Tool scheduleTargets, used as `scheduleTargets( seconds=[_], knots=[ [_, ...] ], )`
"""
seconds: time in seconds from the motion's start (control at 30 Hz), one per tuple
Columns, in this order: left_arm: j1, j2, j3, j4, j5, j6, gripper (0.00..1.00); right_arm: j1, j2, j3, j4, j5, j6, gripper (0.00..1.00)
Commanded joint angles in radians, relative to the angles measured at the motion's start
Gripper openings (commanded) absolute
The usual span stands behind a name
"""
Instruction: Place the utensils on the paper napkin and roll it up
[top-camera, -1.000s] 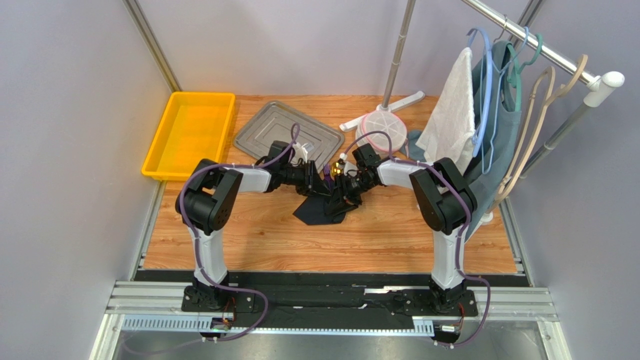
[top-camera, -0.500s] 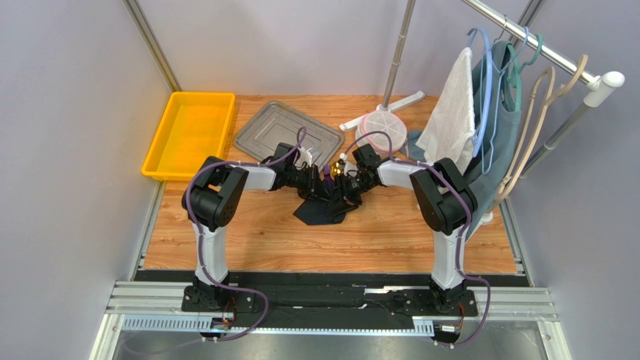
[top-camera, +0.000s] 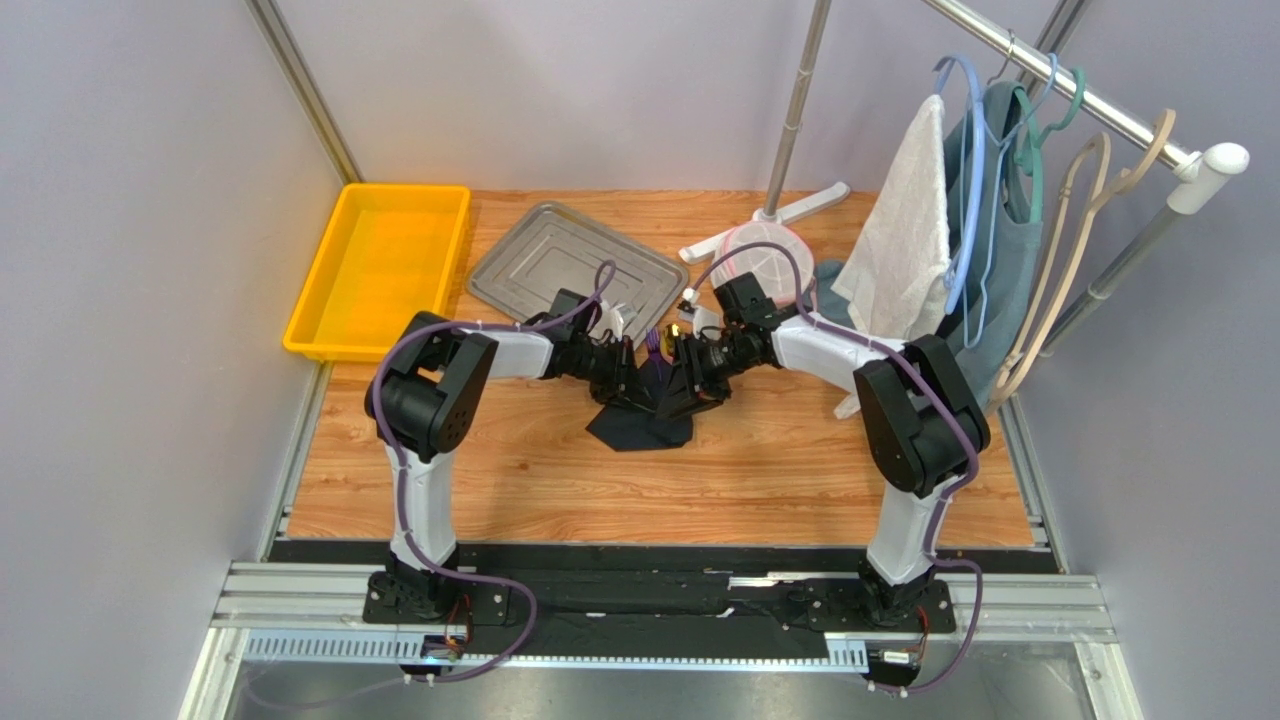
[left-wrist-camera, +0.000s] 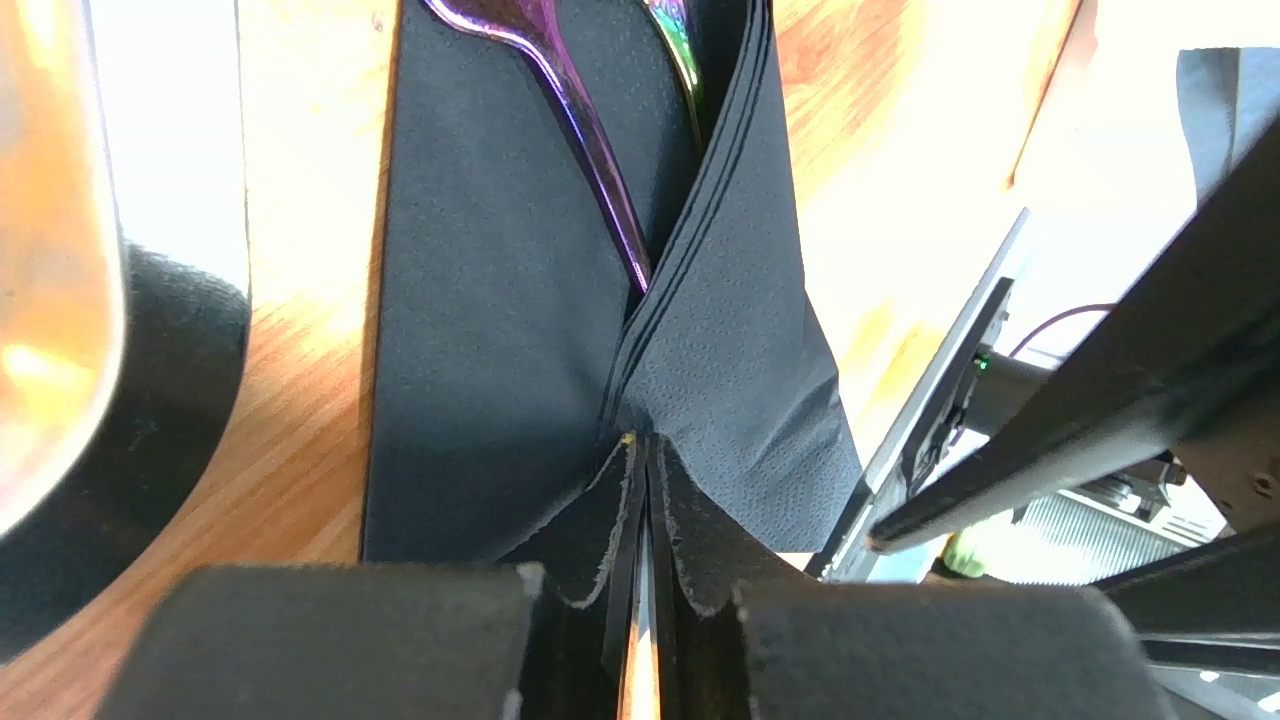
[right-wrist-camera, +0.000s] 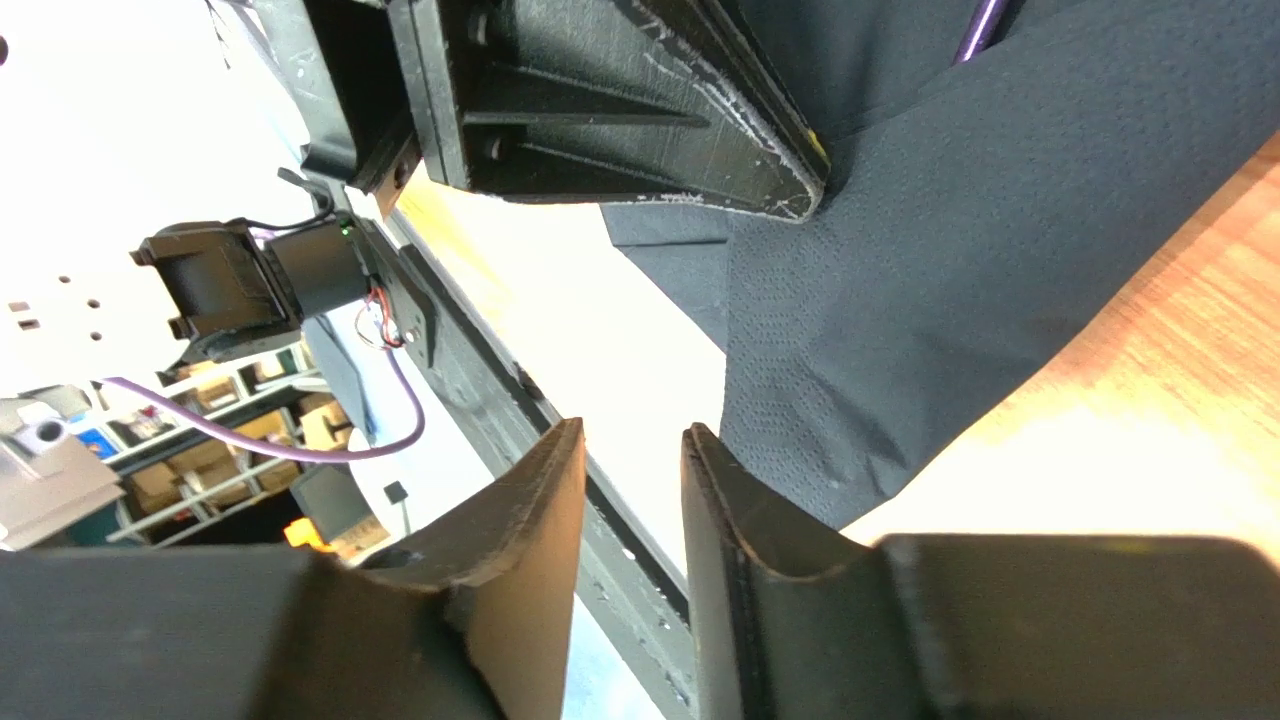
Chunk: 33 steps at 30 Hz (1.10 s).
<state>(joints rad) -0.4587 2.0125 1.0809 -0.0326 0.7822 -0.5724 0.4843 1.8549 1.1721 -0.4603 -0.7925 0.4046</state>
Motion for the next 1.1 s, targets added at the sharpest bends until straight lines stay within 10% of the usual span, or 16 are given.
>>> scheduleTargets(
  seconds=[0.0,0.7,1.07],
  knots=[
    [-0.005,0.012,0.028,-0.016,-0.017,0.029,0.09,0.005,-0.007,-0.011,-0.041,0.024,-0.061,0.28],
    [-0.005,0.022,0.034,-0.050,-0.041,0.068,0.07,-0.001,-0.008,0.009,-0.034,0.016,-0.077,0.22],
    [-0.005,0.026,0.033,-0.038,-0.041,0.065,0.06,0.007,0.047,0.208,-0.026,0.338,0.049,0.07]
  ],
)
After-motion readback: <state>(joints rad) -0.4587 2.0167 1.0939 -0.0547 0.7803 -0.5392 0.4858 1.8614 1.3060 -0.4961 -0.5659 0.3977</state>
